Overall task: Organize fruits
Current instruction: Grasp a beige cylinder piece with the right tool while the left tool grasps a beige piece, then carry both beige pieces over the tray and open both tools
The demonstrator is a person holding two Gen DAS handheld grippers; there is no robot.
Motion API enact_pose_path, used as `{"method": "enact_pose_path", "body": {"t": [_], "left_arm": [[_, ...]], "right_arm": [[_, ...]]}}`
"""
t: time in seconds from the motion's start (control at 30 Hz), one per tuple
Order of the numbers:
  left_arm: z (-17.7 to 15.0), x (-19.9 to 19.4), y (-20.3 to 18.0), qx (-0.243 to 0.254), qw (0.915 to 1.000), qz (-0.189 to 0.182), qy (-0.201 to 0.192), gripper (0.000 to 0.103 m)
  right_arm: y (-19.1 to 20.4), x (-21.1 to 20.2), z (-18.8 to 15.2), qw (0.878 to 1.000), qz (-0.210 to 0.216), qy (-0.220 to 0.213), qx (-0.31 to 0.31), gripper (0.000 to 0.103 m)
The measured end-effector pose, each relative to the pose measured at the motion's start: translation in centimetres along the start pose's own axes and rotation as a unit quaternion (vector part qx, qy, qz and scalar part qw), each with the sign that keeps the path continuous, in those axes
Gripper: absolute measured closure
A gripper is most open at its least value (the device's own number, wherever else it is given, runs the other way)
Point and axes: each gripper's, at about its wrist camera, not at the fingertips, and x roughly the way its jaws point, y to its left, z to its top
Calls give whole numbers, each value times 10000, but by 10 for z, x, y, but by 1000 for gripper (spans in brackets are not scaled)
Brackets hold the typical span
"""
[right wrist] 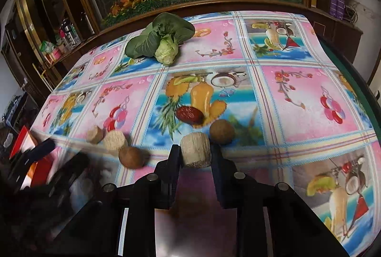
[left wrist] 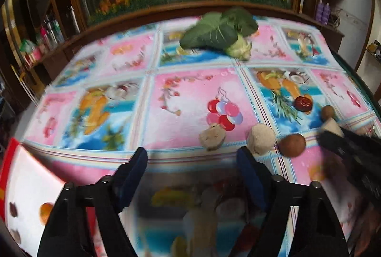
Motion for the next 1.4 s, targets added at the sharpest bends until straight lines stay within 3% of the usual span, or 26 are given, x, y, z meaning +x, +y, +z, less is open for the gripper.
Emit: {"method": "enact_pose_path", "body": {"t": [0.07,0.17,0.4,0.77,1.1,1.4], "left_arm": [[12,12,0,-116,9999,-18,8,42],[17,15,-4,37,9999,89,-45,82],[-15,-18,8,-143,9998,-158,22,83],[-84,-131,41,-229,9974,-619,-285,82],[-128,-203,103,-704,9949,-311,-657,82],[-148,-224,144,-1088,9921,15,-619,82]], "right_arm": [[-5,-6,-5,10000,-19,6,1,77],[-11,-13,-12,10000,-20,27,22,77],[-24,-43,-40,9999,-79,51,113,77],[-8,-103,-80,9996,67,-221,154,77],[50,-130,-97,9979,433,-405,-269,77],[96,-132,-100,9943,759,-396,-637,77]]}}
